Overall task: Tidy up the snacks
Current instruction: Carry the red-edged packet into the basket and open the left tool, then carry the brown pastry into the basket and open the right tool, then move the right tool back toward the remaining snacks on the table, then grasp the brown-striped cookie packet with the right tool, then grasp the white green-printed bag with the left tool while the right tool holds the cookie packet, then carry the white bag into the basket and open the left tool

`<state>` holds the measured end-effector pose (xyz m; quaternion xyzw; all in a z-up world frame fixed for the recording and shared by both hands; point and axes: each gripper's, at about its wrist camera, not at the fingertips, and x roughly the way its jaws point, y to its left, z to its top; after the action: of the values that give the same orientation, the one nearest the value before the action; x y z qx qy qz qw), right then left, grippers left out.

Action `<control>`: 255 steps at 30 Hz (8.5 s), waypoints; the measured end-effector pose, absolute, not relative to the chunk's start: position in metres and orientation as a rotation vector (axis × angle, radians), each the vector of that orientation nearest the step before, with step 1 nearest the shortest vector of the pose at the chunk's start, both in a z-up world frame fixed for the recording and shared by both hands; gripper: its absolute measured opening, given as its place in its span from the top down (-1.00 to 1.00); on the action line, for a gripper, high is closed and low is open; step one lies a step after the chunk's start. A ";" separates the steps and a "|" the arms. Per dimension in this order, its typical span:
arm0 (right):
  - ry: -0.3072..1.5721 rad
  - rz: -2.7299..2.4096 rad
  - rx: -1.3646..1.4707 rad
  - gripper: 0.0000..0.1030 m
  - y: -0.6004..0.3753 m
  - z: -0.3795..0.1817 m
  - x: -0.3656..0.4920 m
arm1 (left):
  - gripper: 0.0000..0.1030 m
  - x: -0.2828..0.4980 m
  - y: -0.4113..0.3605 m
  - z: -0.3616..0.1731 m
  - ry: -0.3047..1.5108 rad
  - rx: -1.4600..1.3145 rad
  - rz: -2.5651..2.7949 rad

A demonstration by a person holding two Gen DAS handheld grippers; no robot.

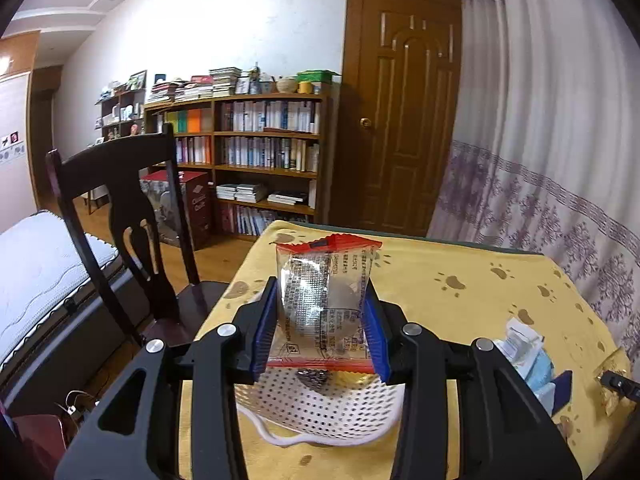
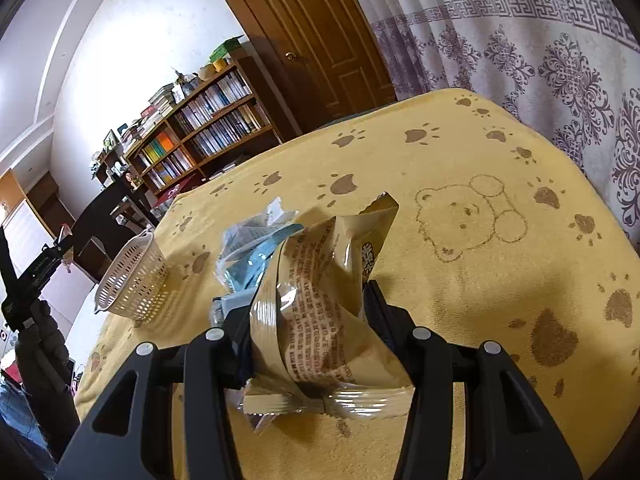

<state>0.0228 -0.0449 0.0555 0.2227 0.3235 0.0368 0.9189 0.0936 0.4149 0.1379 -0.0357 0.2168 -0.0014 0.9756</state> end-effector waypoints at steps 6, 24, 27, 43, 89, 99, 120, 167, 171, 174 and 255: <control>0.661 0.095 0.455 0.07 -0.039 0.058 0.022 | -0.25 0.095 0.416 0.137 0.438 -0.080 0.043; 0.620 0.291 0.434 0.07 0.038 0.100 0.063 | -0.85 0.069 0.426 0.160 0.322 -0.076 0.120; 0.612 0.360 0.396 0.07 0.076 0.119 0.085 | -0.86 0.064 0.429 0.163 0.304 -0.072 0.142; 0.695 0.534 0.282 0.03 0.260 0.141 0.174 | -0.91 0.056 0.459 0.171 0.278 -0.158 0.177; 0.750 0.258 0.285 -0.19 0.127 0.100 0.126 | -0.94 0.051 0.445 0.179 0.248 -0.162 0.150; 0.755 0.091 0.348 -0.21 0.036 0.081 0.078 | -0.94 0.048 0.436 0.180 0.248 -0.134 0.127; 0.859 0.179 0.357 -0.22 0.037 0.028 0.059 | -0.94 0.046 0.418 0.179 0.252 -0.089 0.093; 0.825 0.311 0.014 -0.05 0.082 0.024 -0.031 | -0.94 0.091 0.316 0.122 0.438 0.072 -0.116; 0.833 0.259 0.044 -0.05 0.054 0.020 -0.030 | -0.94 0.105 0.282 0.109 0.488 0.098 -0.248; 0.842 0.228 0.080 -0.05 0.035 0.014 -0.030 | -0.94 0.116 0.255 0.098 0.535 0.113 -0.349; 0.841 0.238 0.152 -0.07 0.013 0.002 -0.027 | 0.27 0.117 0.323 0.112 0.538 -0.009 -0.301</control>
<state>-0.0265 0.0130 0.0019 0.0736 0.4070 0.1152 0.9031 0.1169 0.3229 0.1124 -0.0044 0.2648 -0.1482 0.9528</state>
